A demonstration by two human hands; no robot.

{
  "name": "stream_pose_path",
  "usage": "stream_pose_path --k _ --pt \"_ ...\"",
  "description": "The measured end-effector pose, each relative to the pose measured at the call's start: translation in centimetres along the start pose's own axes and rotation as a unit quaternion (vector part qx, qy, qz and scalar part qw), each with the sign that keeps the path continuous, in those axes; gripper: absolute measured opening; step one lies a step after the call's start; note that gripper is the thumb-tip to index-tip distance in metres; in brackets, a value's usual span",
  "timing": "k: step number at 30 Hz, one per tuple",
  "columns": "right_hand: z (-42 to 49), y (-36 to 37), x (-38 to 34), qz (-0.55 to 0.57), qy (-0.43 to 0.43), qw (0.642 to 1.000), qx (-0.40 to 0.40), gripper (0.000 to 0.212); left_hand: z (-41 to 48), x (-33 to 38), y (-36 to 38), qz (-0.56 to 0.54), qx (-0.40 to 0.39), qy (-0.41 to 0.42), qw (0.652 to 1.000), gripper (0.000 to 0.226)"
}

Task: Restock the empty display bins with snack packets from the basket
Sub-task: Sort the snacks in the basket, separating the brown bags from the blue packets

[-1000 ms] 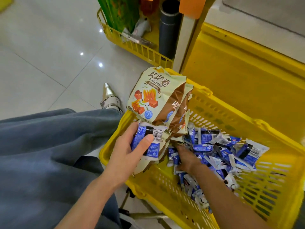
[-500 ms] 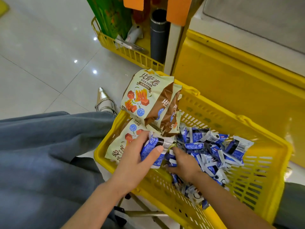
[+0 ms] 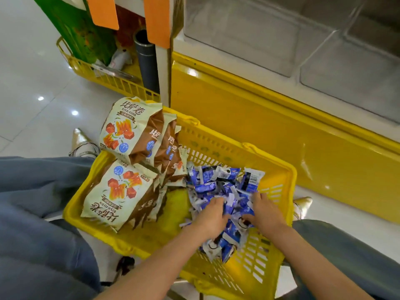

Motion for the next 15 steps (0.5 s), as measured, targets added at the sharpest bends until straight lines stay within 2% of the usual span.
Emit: stream_pose_path --k 2,4,6,8,10,12,15 --pt "-0.2 -1.5 -0.4 -0.022 -0.008 0.997 0.076 0.062 0.5 -0.3 0.8 0.025 -0.017 0.012 0.999 0.044" --pt "-0.1 -3.4 -2.3 -0.014 -0.072 0.985 0.157 0.057 1.1 -1.3 -1.3 -0.016 0.051 0.011 0.999 0.038" --pt "0.8 -4.5 -4.6 0.01 -0.129 0.974 0.184 0.055 1.7 -3.1 -4.2 -0.039 0.127 -0.007 0.991 0.034" --pt "2.6 -4.7 -6.5 0.027 -0.157 0.973 0.169 0.059 2.6 -5.2 -6.3 -0.034 0.171 -0.038 0.984 0.032" --pt "4.7 -4.0 -7.8 0.039 -0.164 0.977 0.132 0.063 3.9 -6.8 -7.1 -0.048 0.173 -0.075 0.981 0.034" --pt "6.5 -2.9 -8.0 0.048 -0.148 0.983 0.093 0.069 5.4 -8.2 -6.7 -0.123 0.154 -0.113 0.974 0.038" --pt "8.4 -2.0 -6.9 0.058 -0.11 0.99 0.067 0.07 7.2 -8.8 -5.5 -0.239 0.124 -0.138 0.953 0.058"
Point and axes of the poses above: each hand's wrist, its own z-axis towards the middle knuckle, its own y-axis out of the palm, x = y × z, the point moved 10 cm from there along z, towards the middle knuckle
